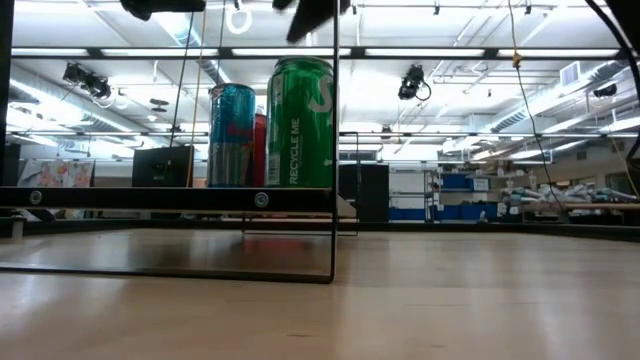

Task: Place canned beverage on shelf
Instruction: Return to Home Position

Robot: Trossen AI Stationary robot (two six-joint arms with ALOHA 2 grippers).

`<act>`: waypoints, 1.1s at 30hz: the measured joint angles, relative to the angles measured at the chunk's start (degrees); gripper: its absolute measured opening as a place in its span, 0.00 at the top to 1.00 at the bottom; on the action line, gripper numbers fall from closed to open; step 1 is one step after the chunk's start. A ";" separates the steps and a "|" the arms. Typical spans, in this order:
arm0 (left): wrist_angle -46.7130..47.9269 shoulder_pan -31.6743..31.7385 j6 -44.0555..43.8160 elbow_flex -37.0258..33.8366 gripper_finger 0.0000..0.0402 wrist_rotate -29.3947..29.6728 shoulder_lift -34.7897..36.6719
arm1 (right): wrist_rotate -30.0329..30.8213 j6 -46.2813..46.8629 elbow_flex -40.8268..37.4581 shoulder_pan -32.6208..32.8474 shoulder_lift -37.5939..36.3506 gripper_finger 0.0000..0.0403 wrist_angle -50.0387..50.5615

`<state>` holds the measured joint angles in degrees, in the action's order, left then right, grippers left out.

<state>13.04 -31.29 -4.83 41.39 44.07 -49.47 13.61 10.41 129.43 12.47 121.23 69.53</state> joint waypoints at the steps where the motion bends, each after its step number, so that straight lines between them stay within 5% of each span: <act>1: -0.18 0.00 0.90 0.00 0.23 0.49 0.00 | 0.87 -0.44 0.00 0.04 -0.97 0.09 -0.62; 10: -0.39 -0.85 2.50 0.00 0.23 1.26 0.04 | 5.85 -4.49 -7.77 -0.01 -10.88 0.09 -9.72; 25: -7.19 0.93 7.59 -4.33 0.34 1.19 2.44 | 9.49 -9.08 -49.05 -2.51 -37.71 0.09 -41.87; 33: -9.09 0.76 7.47 -9.04 0.43 -1.26 5.95 | 9.44 -7.69 -64.56 -5.40 -51.52 0.09 -51.67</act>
<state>3.95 -30.53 2.64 32.34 42.81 -43.52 23.05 2.72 64.86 7.07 69.72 17.86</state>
